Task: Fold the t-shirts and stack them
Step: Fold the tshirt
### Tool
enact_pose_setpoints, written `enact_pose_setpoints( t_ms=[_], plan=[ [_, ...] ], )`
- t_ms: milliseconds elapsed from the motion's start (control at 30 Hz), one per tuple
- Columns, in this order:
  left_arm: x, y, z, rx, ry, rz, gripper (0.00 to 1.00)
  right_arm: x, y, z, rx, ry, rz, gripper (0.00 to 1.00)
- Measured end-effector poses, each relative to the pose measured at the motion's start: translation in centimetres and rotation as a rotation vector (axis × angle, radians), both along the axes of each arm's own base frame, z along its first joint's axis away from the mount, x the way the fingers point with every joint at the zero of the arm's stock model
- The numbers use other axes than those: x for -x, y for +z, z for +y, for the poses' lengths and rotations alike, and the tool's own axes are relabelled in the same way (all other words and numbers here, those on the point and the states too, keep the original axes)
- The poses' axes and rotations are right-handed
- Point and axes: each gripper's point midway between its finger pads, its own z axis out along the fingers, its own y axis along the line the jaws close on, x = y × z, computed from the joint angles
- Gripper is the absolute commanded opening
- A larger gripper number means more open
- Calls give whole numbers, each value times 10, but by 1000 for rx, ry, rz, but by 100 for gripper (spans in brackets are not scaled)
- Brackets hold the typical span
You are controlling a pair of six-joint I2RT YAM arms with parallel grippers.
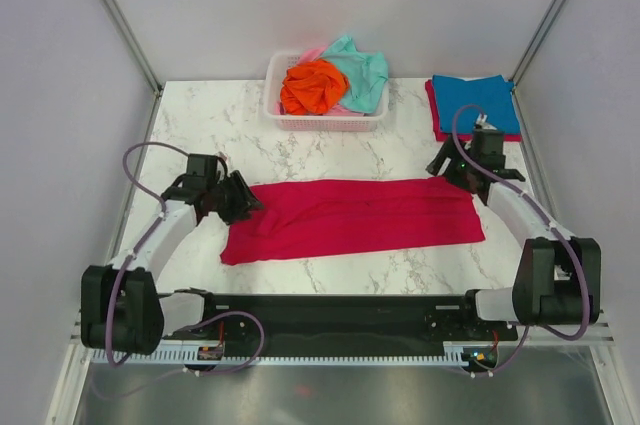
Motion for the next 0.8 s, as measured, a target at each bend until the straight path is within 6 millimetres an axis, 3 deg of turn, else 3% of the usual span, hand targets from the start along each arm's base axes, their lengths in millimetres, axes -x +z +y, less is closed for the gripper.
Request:
enact_pose_setpoints(
  t_ms=[133,267,333,467,667,733,800],
  plan=[
    [-4,-45,6,-23,92,126,53,17,-24,47,8,114,62,84],
    [-11,-80,14,-80,130,238,52,41,-64,83,22,205,183,86],
    [-33,-77,17,-107,130,252,51,50,-82,95,47,245,236,87],
    [-90,-76,26,-148,135,214,51,41,-82,117,49,294,193,85],
    [-123,-78,51,-198,172,219,50,38,-80,157,34,341,104,85],
    [-140,-79,67,-216,197,222,50,49,-79,191,-4,386,74,85],
    [-162,-78,88,-250,230,216,50,68,-78,242,-85,453,47,86]
  ],
)
